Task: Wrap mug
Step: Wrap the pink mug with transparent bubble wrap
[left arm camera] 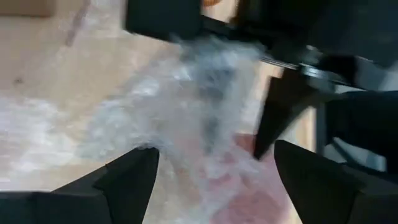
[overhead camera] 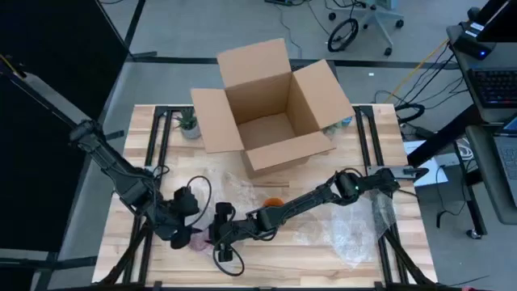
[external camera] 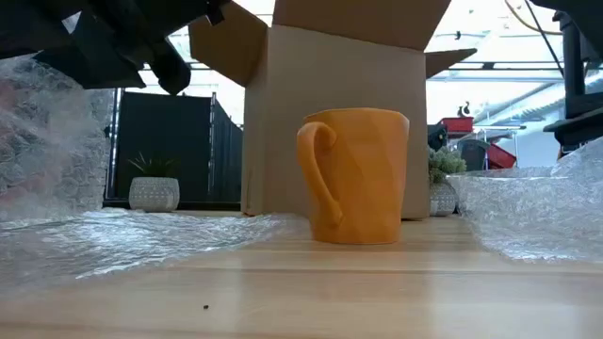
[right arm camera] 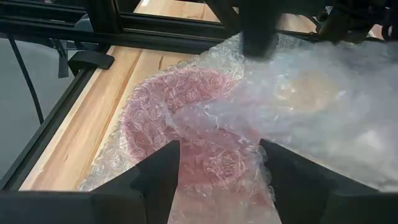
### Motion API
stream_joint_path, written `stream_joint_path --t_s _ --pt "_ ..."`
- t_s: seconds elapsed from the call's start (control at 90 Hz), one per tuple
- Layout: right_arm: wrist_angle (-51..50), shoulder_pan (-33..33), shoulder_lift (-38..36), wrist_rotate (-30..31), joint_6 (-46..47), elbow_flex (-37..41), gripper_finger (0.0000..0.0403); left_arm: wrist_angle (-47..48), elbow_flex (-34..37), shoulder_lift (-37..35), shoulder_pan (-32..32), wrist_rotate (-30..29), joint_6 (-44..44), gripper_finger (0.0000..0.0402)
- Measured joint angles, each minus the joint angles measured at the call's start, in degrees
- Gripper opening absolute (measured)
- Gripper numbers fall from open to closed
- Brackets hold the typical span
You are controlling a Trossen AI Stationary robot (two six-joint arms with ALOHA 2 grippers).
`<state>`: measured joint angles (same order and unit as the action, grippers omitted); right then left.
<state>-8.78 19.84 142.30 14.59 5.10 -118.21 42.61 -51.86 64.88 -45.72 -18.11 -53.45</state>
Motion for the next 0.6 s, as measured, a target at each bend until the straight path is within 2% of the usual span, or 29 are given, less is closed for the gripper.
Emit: stream_joint_path --t_s 0.156,0.3,0.422,0.6 --pt "0.0 0.0 0.0 0.0 0.0 0.0 0.0205 -0.3 0.0 -0.1 -4.6 -0.4 -5.1 0.0303" --pt "0.0 0.0 0.0 0.1 0.0 0.0 0.0205 -1.8 0.0 1.0 -9.0 -7.8 -7.7 0.0303" --pt "0.0 0.0 0.0 0.1 0.0 0.0 0.0205 -1.6 -0.1 4.9 -10.0 -10.2 -8.6 0.0303" --pt "0.0 0.0 0.0 0.1 0.0 0.0 0.0205 -1.1 -0.1 13.2 -9.2 -9.2 -8.8 0.0303"
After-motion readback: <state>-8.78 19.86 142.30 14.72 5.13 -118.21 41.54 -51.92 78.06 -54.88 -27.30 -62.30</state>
